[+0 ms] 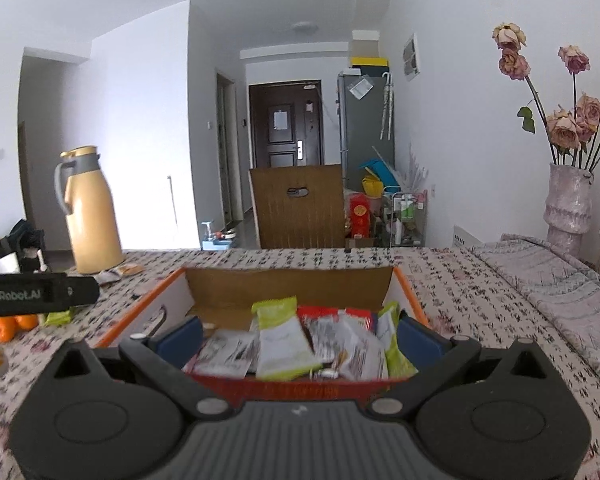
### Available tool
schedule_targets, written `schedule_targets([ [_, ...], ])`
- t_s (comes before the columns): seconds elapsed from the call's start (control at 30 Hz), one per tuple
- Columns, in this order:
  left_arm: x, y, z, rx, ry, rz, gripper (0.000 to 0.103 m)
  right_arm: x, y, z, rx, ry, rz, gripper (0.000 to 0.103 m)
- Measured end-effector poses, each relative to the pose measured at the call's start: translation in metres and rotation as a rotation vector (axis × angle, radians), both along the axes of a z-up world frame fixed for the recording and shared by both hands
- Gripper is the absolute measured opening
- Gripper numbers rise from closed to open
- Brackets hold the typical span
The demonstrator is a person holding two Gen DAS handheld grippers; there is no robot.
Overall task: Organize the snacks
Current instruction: 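Withdraw both grippers from the box back toward the snack pile, then lower the right gripper onto the white printed biscuit packet and close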
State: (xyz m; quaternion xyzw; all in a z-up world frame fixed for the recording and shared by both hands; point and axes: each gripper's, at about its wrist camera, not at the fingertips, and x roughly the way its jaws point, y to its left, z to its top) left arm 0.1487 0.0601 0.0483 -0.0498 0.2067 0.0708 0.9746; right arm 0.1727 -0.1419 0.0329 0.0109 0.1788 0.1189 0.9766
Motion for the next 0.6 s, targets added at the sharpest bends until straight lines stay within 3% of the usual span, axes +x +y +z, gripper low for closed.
schedule_targets([
  [0.27,-0.038,0.001,-0.023,-0.006,0.029,-0.045,0.103,-0.036,-0.003,-0.021,-0.01,0.038,0.042,0.103],
  [0.6,-0.049,0.005,-0.06,0.017,0.077,-0.057,0.103,-0.062,-0.002,-0.053,-0.019,0.113,0.069,0.103],
])
